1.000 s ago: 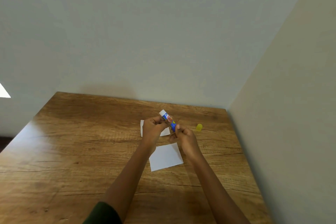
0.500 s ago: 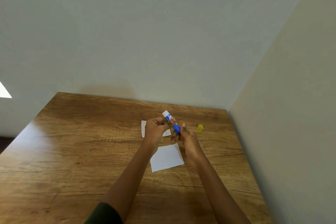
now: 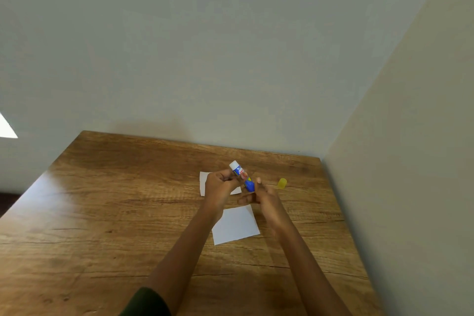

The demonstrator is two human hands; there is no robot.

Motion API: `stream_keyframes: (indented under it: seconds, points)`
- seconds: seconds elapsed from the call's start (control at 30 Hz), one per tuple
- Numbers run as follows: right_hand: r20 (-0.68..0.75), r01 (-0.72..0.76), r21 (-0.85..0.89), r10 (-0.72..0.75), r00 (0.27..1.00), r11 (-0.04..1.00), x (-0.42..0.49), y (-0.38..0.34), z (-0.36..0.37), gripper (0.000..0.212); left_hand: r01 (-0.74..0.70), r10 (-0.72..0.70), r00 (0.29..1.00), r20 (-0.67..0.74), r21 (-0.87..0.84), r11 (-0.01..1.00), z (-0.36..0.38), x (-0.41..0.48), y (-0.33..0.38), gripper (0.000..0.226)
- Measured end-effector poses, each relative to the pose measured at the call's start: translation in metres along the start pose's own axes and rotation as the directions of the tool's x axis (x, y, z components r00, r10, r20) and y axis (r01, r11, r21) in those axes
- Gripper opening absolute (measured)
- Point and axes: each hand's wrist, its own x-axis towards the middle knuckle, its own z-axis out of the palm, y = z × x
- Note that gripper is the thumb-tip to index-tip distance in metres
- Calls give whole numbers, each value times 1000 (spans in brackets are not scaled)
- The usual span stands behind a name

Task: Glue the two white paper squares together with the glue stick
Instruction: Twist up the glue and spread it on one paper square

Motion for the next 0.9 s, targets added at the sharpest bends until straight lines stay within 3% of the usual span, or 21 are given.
stream_keyframes:
  seconds: [0.17, 0.4, 0.53, 0.67, 0.8, 0.9]
  points:
    - [-47, 100, 5, -100, 994, 995, -1, -2, 0, 26, -3, 3, 1000, -13, -6, 1000, -3, 2, 2, 11]
    - [-9, -47, 94, 48, 999, 994, -3, -3, 0, 52, -13, 13, 999, 40, -8, 1000, -1, 0, 5, 9]
    - [-42, 55, 35, -54, 998, 998, -1, -3, 0, 32, -15, 15, 1000, -15, 2, 1000, -4, 6, 8, 20]
    - [-72, 105, -3, -105, 992, 994, 3, -4, 0, 14, -10, 10, 1000, -7, 9, 1000, -4, 7, 10, 16]
    - [-80, 32, 35, -29, 996, 999, 2, -3, 0, 40, -19, 19, 999, 27, -15, 1000, -1, 2, 7, 18]
    - [-85, 36, 33, -33, 996, 999, 2, -1, 0, 41, -21, 22, 999, 24, -20, 1000, 0, 2, 6, 15]
